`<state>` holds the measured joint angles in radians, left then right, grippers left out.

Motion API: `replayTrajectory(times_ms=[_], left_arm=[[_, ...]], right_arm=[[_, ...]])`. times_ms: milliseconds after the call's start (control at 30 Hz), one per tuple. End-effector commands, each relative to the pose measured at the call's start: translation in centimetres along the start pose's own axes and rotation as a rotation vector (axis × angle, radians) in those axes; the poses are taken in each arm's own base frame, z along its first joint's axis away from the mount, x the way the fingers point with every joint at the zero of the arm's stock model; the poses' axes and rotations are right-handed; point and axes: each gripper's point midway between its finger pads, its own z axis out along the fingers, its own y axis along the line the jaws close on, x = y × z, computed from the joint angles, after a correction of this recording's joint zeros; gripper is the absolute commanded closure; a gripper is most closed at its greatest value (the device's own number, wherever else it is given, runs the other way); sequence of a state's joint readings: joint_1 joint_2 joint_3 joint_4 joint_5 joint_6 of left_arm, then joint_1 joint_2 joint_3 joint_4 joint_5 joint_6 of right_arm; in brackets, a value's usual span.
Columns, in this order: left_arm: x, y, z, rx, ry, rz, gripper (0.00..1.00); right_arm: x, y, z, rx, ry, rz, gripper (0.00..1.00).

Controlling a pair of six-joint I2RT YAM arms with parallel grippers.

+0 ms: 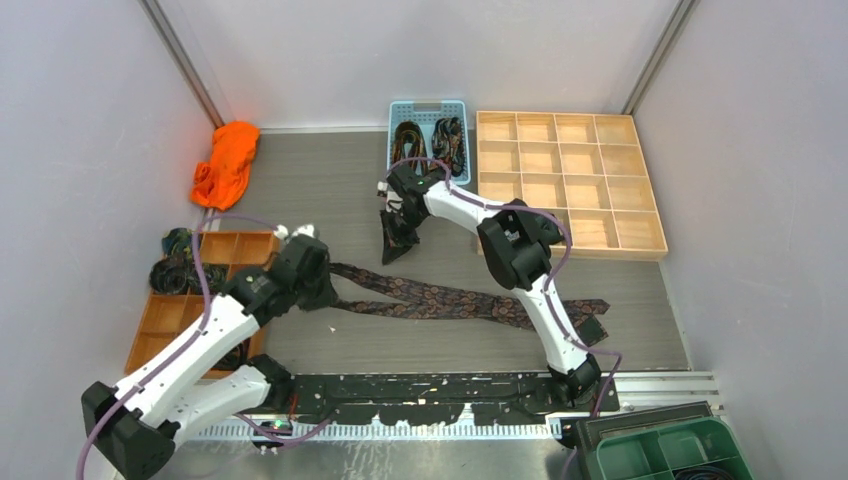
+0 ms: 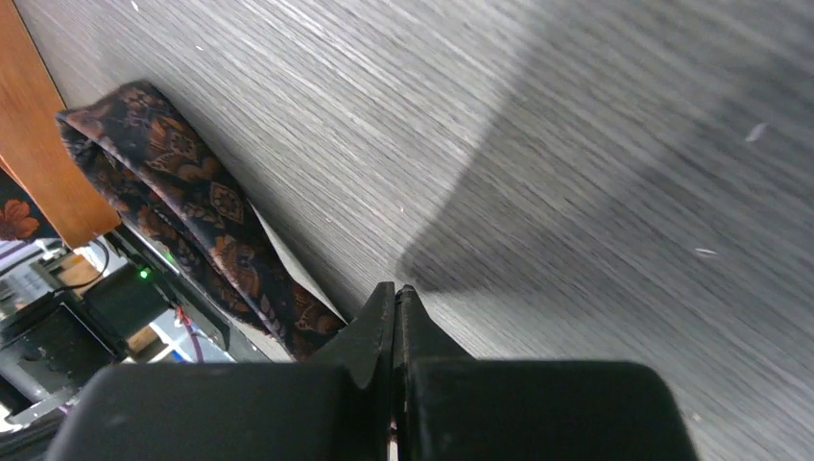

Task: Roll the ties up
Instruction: Flatten out the tie at the center of the board.

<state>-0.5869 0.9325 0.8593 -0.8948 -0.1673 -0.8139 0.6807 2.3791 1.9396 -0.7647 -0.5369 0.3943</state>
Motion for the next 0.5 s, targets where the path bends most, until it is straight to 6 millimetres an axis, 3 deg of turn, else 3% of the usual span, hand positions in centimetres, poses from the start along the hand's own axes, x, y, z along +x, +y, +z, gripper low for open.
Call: replayTrajectory(times_ms=[0,267,467], left_arm=[[5.9,0.1,2.9,0.013,0.119,-0.009,1.0],[9.7,0.0,5.1,-0.064,0.144,0.085,1.0],[11.2,2.3,7.0,-0.187,0.157,0.125,1.0]], right_arm=[[1.3,2.7,-0.7,-0.091,0.05,-0.04,0.99],[7.8,4.4,1.6,-0.105,0.174,-0.079,0.99],[14.6,5.6,3.6,-0.136,0.272,-0.079,0.99]])
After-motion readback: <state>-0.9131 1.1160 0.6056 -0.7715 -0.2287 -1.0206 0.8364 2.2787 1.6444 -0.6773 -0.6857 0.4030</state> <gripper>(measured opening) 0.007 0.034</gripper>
